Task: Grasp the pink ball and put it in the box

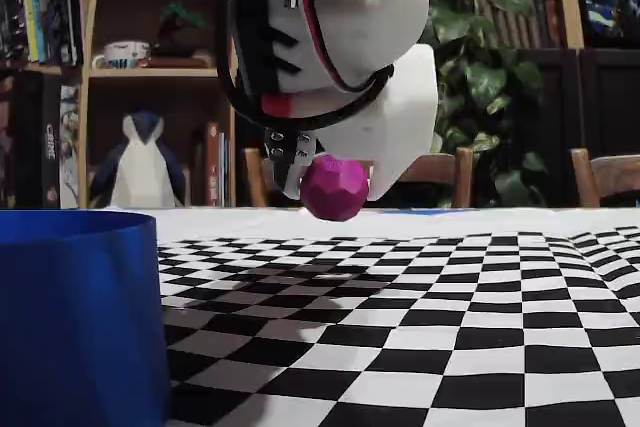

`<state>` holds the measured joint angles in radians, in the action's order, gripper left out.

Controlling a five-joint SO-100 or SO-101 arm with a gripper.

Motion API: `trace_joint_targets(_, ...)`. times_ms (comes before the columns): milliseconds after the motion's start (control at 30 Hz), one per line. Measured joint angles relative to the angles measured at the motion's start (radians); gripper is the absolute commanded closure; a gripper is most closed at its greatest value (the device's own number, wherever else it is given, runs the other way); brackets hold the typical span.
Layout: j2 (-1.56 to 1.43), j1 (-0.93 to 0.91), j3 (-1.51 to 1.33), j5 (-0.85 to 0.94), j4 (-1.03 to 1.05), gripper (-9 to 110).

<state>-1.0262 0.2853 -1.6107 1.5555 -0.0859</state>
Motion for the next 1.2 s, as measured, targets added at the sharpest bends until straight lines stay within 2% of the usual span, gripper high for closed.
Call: trace_joint_targets(1200,-0.466,-0.040,-0.403,0.000,0.000,101)
